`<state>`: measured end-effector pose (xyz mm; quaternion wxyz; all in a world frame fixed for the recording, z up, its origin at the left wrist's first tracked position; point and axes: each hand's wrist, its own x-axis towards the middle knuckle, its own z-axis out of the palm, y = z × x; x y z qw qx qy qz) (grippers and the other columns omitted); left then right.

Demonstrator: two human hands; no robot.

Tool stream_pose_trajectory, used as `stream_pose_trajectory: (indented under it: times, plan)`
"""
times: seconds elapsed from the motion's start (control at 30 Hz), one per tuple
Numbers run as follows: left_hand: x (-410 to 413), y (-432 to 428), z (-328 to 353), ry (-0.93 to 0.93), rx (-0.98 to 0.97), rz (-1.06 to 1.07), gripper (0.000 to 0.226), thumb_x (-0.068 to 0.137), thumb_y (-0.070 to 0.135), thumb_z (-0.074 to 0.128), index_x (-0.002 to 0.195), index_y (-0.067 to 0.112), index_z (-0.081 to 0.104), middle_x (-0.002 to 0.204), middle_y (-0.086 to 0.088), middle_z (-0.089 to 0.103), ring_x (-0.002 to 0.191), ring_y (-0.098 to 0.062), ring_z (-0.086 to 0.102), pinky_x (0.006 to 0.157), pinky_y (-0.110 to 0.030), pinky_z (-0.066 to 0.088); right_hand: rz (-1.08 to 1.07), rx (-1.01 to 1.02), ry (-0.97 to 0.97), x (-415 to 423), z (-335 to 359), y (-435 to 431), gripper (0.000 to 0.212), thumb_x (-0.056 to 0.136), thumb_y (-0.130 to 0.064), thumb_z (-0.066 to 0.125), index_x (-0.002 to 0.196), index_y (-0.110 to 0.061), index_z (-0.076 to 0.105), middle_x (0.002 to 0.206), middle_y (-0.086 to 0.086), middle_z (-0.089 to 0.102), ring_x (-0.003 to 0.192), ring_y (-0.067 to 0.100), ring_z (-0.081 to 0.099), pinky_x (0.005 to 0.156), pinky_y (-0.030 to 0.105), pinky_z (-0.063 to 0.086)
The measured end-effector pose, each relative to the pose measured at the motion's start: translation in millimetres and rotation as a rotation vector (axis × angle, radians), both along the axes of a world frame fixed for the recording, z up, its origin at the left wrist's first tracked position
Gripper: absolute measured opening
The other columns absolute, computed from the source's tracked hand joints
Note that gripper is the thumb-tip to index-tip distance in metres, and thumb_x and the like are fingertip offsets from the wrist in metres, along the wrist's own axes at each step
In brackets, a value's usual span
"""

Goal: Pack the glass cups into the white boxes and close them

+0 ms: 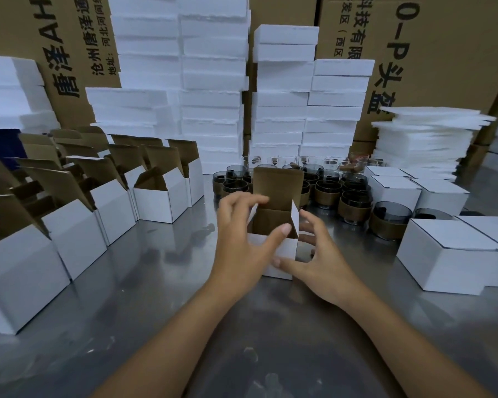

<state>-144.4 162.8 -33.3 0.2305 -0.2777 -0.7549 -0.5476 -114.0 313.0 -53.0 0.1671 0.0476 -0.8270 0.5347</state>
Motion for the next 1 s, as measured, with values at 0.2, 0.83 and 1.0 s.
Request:
stream_pose_trajectory:
  times: [0.2, 0.83, 1.0]
  plan:
    - [-15, -13, -2, -0.469, 0.047, -0.317, 0.099, 0.059, 0.047, 0.074, 0.142, 0.035, 0.021, 0.115, 0.032, 0.041, 0.088, 0.036, 0.039, 0.062, 0.010, 0.033, 0.032, -0.015, 0.002, 0, -2, 3, 0.092, 0.065, -0.034, 0.083, 0.137, -0.040, 0.027, 0.123, -0.031, 0.043, 0.114, -0.012, 0.044, 0.074, -0.003, 0.038]
    - [-39, -20, -9, -0.553, 0.190, -0.385, 0.074, 0.048, 0.038, 0.082, 0.113, 0.043, 0.046, 0.106, 0.030, 0.052, 0.082, 0.028, 0.052, 0.061, 0.001, 0.042, -0.297, 0.077, 0.005, -40, 1, 21, 0.041, 0.094, -0.003, 0.044, 0.127, -0.027, 0.047, 0.118, -0.001, 0.047, 0.082, -0.001, 0.050, 0.062, 0.006, 0.039]
    - [-42, -21, -11, -0.557, 0.205, -0.393, 0.071, 0.048, 0.038, 0.082, 0.110, 0.045, 0.047, 0.099, 0.035, 0.052, 0.080, 0.028, 0.051, 0.060, 0.000, 0.043, -0.340, 0.287, -0.110, -78, 7, 30, 0.064, 0.090, -0.001, 0.046, 0.142, -0.035, 0.033, 0.115, 0.005, 0.039, 0.079, 0.011, 0.044, 0.075, 0.027, 0.037]
